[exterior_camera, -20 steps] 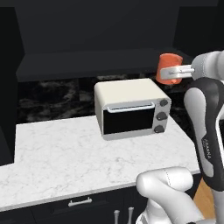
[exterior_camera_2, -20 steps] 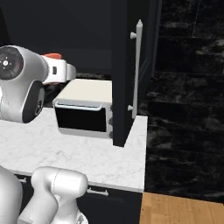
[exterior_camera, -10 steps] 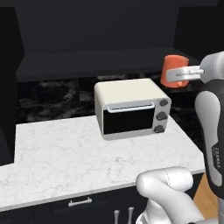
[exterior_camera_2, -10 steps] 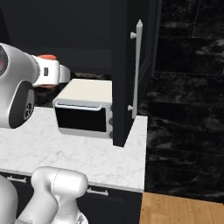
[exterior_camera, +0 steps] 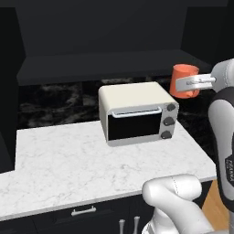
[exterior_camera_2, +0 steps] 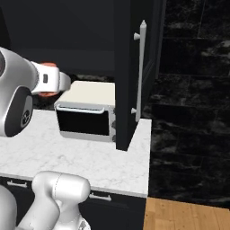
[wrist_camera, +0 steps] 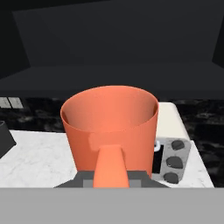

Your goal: Gather all objects into one cabinet and sort the glasses and bowls to opposite sides.

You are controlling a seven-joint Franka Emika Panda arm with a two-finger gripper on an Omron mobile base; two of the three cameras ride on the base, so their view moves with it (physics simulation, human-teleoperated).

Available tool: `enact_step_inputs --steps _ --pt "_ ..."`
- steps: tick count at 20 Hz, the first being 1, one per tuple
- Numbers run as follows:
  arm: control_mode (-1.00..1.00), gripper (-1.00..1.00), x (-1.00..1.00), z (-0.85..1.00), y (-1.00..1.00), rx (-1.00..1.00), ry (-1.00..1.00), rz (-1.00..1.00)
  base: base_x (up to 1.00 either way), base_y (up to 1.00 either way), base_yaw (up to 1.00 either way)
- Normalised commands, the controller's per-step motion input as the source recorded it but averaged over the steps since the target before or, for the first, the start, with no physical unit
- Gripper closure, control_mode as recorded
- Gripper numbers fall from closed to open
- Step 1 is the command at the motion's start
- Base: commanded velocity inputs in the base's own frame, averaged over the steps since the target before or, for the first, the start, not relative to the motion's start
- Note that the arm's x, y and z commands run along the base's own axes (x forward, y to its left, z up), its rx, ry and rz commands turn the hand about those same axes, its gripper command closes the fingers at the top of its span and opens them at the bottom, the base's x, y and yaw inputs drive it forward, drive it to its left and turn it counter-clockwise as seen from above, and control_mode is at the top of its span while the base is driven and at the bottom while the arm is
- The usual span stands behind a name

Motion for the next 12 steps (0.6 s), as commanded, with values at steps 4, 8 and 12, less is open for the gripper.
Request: enact_step_inputs --steps 4,8,12 --pt "-1.00 1.00 0.00 -0.13 0.04 0.00 -0.01 0.00 0.00 0.00 0.00" --pt "1.00 1.00 -0.14 0.00 0.00 0.00 -0.01 0.00 -0.12 0.00 0.00" --pt "1.00 1.00 0.00 0.00 0.00 0.00 0.00 0.00 -0.97 0.01 0.02"
